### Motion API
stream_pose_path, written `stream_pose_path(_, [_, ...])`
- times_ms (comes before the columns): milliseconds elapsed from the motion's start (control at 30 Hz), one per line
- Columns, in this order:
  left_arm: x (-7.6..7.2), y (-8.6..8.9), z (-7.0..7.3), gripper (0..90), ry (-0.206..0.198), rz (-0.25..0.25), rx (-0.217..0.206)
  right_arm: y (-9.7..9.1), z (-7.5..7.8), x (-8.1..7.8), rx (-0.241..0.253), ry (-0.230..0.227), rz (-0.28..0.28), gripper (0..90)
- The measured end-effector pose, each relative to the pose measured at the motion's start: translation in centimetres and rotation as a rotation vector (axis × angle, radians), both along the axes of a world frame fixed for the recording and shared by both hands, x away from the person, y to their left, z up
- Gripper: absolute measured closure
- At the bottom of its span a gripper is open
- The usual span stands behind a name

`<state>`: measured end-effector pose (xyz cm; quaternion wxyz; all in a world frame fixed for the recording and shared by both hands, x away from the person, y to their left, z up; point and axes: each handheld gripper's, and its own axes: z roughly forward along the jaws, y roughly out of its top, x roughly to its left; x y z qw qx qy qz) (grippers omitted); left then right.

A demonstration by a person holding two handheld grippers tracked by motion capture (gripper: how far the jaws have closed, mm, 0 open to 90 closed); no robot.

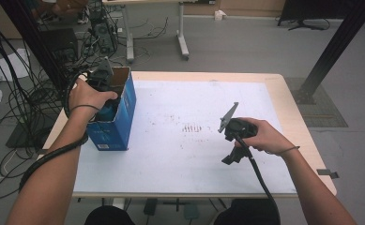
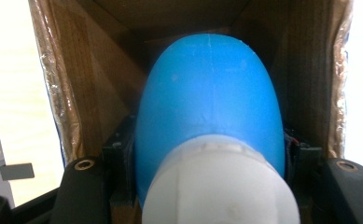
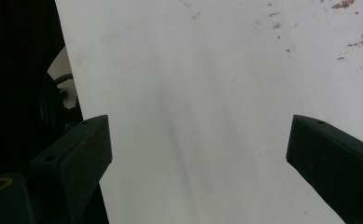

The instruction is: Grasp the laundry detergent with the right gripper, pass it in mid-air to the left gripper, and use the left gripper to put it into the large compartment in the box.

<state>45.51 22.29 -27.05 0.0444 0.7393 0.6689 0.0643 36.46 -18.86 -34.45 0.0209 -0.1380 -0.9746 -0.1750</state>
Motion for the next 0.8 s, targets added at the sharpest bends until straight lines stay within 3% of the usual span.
stream_pose_path(800, [0.15, -0.13, -0.04, 37.5, 0.001, 0.001, 0.003, -0.02, -0.01, 0.09, 0.000, 0.001, -0.004, 6.8])
